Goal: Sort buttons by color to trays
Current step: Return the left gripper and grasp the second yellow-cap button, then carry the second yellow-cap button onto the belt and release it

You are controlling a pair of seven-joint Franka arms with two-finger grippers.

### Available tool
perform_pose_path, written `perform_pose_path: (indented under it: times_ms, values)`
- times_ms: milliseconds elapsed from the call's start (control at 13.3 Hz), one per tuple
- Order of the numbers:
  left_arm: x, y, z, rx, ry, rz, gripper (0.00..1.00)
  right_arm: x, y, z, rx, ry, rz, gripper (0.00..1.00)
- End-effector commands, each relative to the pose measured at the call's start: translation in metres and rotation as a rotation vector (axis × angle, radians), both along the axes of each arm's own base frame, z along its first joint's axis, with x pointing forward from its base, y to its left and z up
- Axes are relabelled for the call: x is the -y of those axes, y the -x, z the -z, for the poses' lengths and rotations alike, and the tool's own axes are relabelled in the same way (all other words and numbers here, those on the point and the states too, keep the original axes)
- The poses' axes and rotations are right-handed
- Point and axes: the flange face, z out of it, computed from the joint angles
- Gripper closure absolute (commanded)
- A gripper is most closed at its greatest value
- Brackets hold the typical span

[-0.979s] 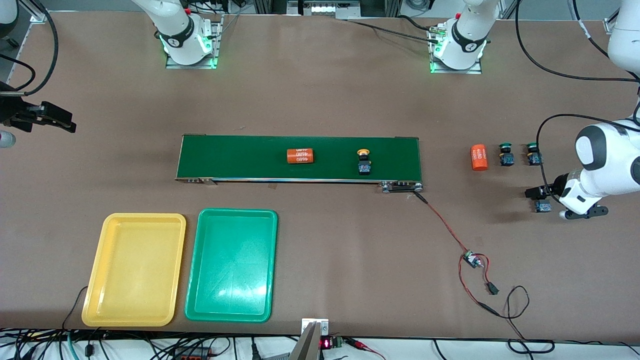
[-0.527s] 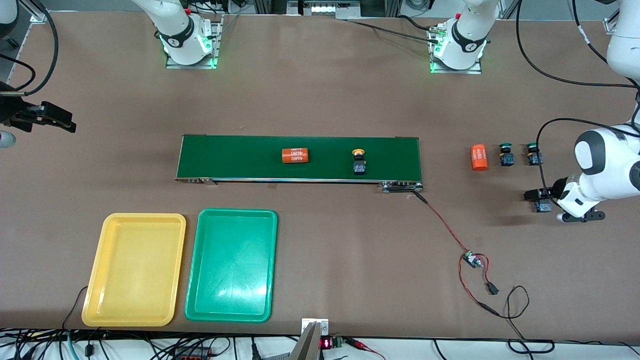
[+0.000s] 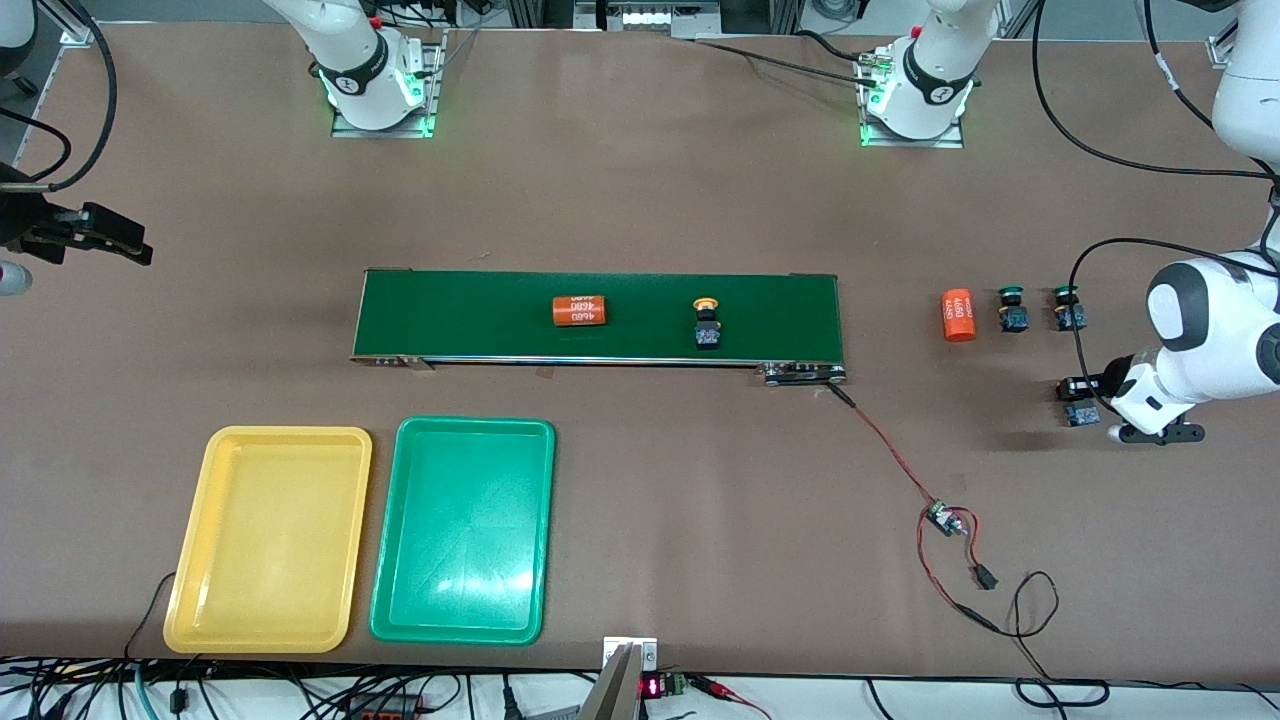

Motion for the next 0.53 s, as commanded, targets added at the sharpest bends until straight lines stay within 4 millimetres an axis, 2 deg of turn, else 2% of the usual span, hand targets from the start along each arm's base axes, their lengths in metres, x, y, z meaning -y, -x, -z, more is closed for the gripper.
perform_pose_path:
  times_ms: [0, 151, 301, 452]
  values:
    - [0.000, -0.008, -0.031, 0.029, -0.018, 0.103, 1.00, 0.000, 0.003, -0.006, 0.000, -0.011, 0.015, 0.00]
    - [0.016, -0.010, -0.058, 0.033, -0.022, 0.163, 1.00, 0.000, 0.003, -0.006, 0.000, -0.011, 0.015, 0.00]
    - [0.053, -0.007, -0.082, -0.040, 0.020, 0.211, 1.00, 0.000, 0.003, -0.006, 0.000, -0.011, 0.015, 0.00]
    - [0.108, -0.007, -0.099, -0.102, 0.083, 0.302, 1.00, 0.000, 0.003, -0.006, 0.000, -0.011, 0.015, 0.00]
